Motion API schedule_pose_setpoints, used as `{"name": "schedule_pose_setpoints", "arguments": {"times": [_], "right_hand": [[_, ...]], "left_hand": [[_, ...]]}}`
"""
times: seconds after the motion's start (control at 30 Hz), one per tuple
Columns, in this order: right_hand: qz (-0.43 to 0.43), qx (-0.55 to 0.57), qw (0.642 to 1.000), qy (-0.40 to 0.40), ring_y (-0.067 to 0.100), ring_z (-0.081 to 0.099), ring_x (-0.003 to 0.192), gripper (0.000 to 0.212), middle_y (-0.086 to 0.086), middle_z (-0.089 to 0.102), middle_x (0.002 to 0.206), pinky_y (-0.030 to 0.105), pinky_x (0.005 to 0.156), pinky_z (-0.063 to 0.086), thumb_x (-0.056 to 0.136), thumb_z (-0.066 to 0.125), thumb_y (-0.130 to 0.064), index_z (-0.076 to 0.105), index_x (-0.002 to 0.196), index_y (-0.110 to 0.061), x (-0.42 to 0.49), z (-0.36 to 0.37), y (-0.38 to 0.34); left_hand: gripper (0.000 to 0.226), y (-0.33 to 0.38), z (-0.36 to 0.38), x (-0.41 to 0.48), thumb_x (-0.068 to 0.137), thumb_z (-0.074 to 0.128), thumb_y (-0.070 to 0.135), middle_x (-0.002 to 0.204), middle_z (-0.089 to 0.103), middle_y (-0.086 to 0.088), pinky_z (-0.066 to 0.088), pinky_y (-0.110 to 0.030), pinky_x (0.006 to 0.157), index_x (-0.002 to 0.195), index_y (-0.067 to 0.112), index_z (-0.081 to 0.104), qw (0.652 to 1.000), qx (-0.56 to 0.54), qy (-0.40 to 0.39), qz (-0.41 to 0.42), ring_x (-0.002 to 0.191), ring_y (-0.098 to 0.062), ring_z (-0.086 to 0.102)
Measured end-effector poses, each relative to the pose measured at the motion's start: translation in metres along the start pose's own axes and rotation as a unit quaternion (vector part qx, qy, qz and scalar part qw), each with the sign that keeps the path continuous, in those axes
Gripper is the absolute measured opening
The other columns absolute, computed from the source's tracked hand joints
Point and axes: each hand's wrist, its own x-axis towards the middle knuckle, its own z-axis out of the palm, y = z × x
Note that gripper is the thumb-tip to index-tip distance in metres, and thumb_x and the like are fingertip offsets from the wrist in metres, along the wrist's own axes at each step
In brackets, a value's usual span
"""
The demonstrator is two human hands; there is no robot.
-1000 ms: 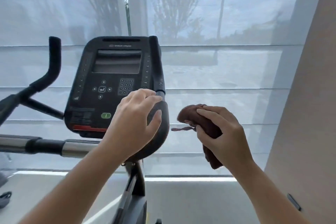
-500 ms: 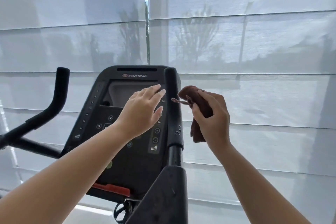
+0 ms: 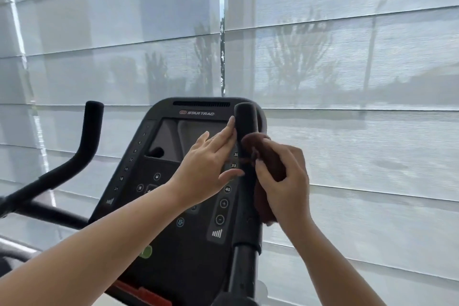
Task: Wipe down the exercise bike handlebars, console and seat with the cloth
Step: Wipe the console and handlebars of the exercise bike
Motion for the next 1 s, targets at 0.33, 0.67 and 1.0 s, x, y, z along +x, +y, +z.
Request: {"name": "schedule_pose_setpoints", "arguments": {"times": [0.33,0.67,1.0], "right_hand": [[-0.003,0.039,0.999,-0.038,0.001,0.054,0.102,0.034,-0.001,0.058,0.105,0.007,0.085,0.039,0.077,0.063,-0.02,0.062,0.109,-0.032,-0.05,-0.016,0.019],[0.002,0.031,0.999,-0.016,-0.002,0.05,0.105,0.037,0.007,0.056,0.112,0.01,0.09,0.039,0.082,0.064,-0.004,0.061,0.116,-0.018,0.025,0.001,-0.005],[-0.008,-0.087,0.995,-0.057,0.005,0.053,0.099,0.033,0.001,0.051,0.107,0.008,0.088,0.039,0.079,0.069,-0.014,0.066,0.11,-0.021,0.005,-0.008,-0.014]], "left_hand": [[0.082,-0.008,0.004,0.001,0.077,0.067,0.038,0.149,0.013,-0.006,0.021,-0.046,0.105,0.139,0.004,0.027,1.0,-0.006,-0.006,0.02,0.128,-0.023,0.039],[0.085,-0.01,0.007,0.001,0.071,0.071,0.04,0.149,0.018,-0.007,0.02,-0.048,0.104,0.137,0.004,0.033,1.0,-0.01,0.008,0.021,0.131,-0.017,0.028],[0.086,-0.01,0.006,0.001,0.071,0.072,0.038,0.15,0.013,-0.004,0.019,-0.048,0.106,0.139,0.006,0.029,0.999,-0.032,-0.003,0.013,0.133,-0.021,0.03]]}}
